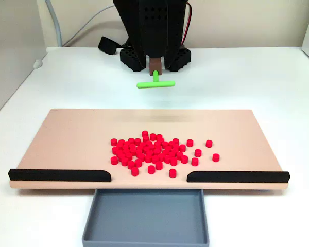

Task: Push granules from left to the grey container

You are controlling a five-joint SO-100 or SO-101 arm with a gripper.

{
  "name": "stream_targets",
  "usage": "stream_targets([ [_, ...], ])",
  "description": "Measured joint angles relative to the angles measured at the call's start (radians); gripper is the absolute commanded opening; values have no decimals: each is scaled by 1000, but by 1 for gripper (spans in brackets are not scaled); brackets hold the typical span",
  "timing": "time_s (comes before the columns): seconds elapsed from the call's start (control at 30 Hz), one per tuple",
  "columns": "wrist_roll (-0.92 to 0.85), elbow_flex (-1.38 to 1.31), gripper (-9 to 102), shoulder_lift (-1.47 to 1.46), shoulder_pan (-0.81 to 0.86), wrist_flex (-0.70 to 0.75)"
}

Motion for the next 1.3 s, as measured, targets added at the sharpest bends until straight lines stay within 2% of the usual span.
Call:
stream_targets([
  [0.23, -84, 0, 0, -25, 58, 0],
  [1.3, -83, 0, 0, -25, 66, 0],
])
